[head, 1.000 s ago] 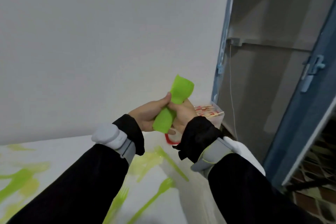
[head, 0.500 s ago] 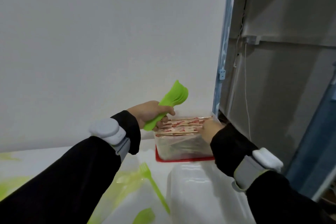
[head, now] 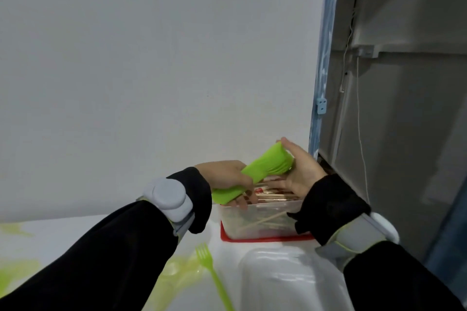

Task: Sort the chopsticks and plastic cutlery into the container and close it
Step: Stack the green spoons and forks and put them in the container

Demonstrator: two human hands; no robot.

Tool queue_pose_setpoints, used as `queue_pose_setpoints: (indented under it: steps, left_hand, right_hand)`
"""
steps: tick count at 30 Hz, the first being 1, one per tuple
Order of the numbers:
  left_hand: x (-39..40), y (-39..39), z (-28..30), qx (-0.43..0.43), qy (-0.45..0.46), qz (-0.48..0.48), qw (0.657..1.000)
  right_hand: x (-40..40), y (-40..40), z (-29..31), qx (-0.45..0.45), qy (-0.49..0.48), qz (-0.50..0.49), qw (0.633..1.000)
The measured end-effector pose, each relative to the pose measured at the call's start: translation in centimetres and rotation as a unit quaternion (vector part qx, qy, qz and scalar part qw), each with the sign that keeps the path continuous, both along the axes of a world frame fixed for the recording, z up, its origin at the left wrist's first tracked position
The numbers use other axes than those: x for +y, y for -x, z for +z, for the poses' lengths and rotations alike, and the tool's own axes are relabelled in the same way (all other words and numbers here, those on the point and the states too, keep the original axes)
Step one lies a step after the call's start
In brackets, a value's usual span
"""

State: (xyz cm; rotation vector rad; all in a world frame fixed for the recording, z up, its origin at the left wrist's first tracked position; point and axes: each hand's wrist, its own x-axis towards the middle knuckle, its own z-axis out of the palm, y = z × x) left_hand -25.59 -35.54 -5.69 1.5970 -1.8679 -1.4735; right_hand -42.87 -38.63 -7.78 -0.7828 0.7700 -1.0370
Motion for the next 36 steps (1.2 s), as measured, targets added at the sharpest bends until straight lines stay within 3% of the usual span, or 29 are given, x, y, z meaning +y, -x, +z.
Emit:
queue_pose_setpoints:
  steps: [3,6,8,13,15,18,22,28,32,36]
  left_hand:
    - [0.0,0.1,0.3,0.006,0.018,0.007,1.000]
    - [-0.6,-0.7,0.7,-0.120,0.147,-0.013,0.982]
    - [-0.8,-0.8,0.7,-0.144,0.189,-0.021,0.971]
    - [-0.4,-0.8,1.2,0.024,0.005,0.002,1.000]
    - [-0.5,-0.8,1.3,0.047,-0.017,0.021,0.999]
    - [-0.6,-0.4,1.3,-0.015,0.026,0.001,1.000]
    - [-0.5,0.0,1.1,-0.104,0.051,-0.049,0.992]
    - [0.0,0.5,1.2,-0.057,0.061,-0.030,0.996]
    - [-0.1,0.5,0.8,-0.070,0.107,-0.007,0.992]
    - [-0.1,0.3,0.8,-0.096,0.103,-0.004,0.990]
  right_hand:
    - [0.1,-0.5,0.0,-0.029,0.020,-0.015,0.999]
    - [0.0,-0.3,0.4,-0.025,0.020,0.012,0.999]
    - [-0.1,-0.4,0.6,-0.019,0.019,0.017,0.999]
    - [-0.1,-0.3,0.5,-0.031,0.053,0.025,0.998]
    - [-0.1,-0.3,0.3,-0.049,0.066,0.010,0.997]
    - [-0.3,-0.6,0.1,-0.068,0.052,-0.014,0.996]
    - [-0.4,-0.5,0.7,-0.032,-0.009,0.036,0.999]
    - [-0.8,-0.8,0.4,0.079,-0.002,-0.028,0.996]
    - [-1.1,-1.0,0.2,0.062,-0.021,-0.087,0.994]
    - [-1.0,-0.5,0.3,0.032,-0.016,-0.061,0.998]
